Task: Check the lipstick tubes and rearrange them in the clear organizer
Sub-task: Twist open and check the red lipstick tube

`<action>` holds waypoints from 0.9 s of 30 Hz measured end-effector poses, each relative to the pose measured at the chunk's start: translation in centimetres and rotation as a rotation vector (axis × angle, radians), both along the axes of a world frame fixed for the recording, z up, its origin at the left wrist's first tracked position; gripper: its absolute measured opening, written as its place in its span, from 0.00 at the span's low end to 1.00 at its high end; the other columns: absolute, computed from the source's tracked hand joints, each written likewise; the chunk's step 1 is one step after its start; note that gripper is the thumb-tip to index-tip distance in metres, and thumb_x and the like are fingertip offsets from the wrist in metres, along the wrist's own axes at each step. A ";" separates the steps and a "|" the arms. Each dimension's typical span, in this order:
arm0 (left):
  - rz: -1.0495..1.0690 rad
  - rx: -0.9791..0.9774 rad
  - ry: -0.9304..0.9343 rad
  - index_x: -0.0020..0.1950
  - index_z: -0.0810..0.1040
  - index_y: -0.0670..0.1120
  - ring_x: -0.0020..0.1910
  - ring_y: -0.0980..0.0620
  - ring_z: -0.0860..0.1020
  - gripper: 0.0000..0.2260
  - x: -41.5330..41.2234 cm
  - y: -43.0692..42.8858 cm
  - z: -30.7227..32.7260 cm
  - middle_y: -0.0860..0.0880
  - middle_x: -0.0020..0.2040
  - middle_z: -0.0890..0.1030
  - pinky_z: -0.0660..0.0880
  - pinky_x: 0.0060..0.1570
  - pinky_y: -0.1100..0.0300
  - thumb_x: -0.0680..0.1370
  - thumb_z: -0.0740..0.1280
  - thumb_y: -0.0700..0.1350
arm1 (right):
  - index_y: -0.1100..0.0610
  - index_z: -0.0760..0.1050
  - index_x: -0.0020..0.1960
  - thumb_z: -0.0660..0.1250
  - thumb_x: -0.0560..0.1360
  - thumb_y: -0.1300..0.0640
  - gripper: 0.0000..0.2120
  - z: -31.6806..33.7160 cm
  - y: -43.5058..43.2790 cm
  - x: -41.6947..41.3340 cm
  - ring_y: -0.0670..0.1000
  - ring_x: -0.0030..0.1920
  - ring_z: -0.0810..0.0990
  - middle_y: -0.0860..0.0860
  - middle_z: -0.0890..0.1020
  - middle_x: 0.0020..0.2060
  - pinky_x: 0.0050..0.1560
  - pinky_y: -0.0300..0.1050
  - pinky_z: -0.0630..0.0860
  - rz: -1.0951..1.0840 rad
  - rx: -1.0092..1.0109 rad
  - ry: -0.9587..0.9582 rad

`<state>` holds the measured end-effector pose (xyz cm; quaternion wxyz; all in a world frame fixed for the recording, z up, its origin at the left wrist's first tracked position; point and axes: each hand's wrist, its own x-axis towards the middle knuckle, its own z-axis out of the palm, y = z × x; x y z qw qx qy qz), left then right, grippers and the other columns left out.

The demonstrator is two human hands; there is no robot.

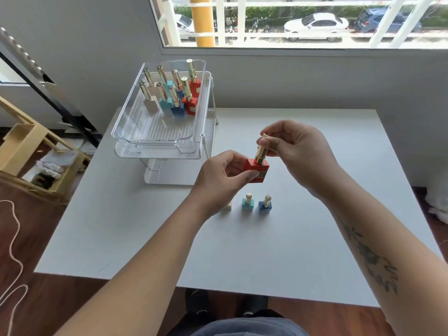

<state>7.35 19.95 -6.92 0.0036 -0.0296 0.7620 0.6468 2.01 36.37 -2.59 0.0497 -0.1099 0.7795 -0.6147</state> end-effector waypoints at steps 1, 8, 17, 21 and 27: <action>0.010 0.000 0.008 0.49 0.81 0.44 0.43 0.54 0.85 0.07 0.0 0.2 -0.1 0.49 0.43 0.86 0.78 0.42 0.67 0.73 0.75 0.40 | 0.53 0.79 0.45 0.70 0.74 0.64 0.06 0.0 0.0 0.0 0.48 0.42 0.85 0.50 0.86 0.40 0.47 0.41 0.81 -0.010 0.022 0.028; 0.023 0.083 0.003 0.52 0.81 0.48 0.47 0.54 0.85 0.07 1.5 1.6 -2.1 0.53 0.47 0.86 0.79 0.49 0.62 0.74 0.73 0.42 | 0.56 0.79 0.48 0.69 0.75 0.64 0.05 -1.1 0.7 1.6 0.45 0.44 0.84 0.47 0.85 0.40 0.52 0.48 0.81 -0.026 0.119 0.094; -0.068 -0.359 -0.211 0.57 0.79 0.52 0.50 0.61 0.79 0.10 6.6 1.5 -9.4 0.57 0.50 0.81 0.77 0.55 0.59 0.76 0.70 0.50 | 0.43 0.76 0.45 0.68 0.76 0.59 0.10 -5.1 5.2 3.0 0.38 0.45 0.81 0.42 0.83 0.43 0.45 0.27 0.74 -0.198 0.182 0.052; -0.082 -0.648 -0.219 0.63 0.76 0.50 0.61 0.58 0.73 0.14 8.4 -0.6 -12.8 0.56 0.60 0.78 0.68 0.63 0.65 0.77 0.68 0.50 | 0.51 0.78 0.47 0.68 0.76 0.60 0.05 -8.4 6.8 3.1 0.34 0.42 0.81 0.43 0.83 0.42 0.41 0.24 0.71 -0.256 0.239 -0.056; -0.078 -0.945 -0.289 0.74 0.66 0.50 0.77 0.48 0.57 0.25 9.4 -3.5 -16.1 0.53 0.77 0.63 0.57 0.73 0.54 0.78 0.65 0.54 | 0.51 0.77 0.48 0.66 0.77 0.62 0.06 -12.5 7.3 3.9 0.29 0.38 0.79 0.39 0.82 0.39 0.38 0.21 0.69 -0.264 0.303 -0.194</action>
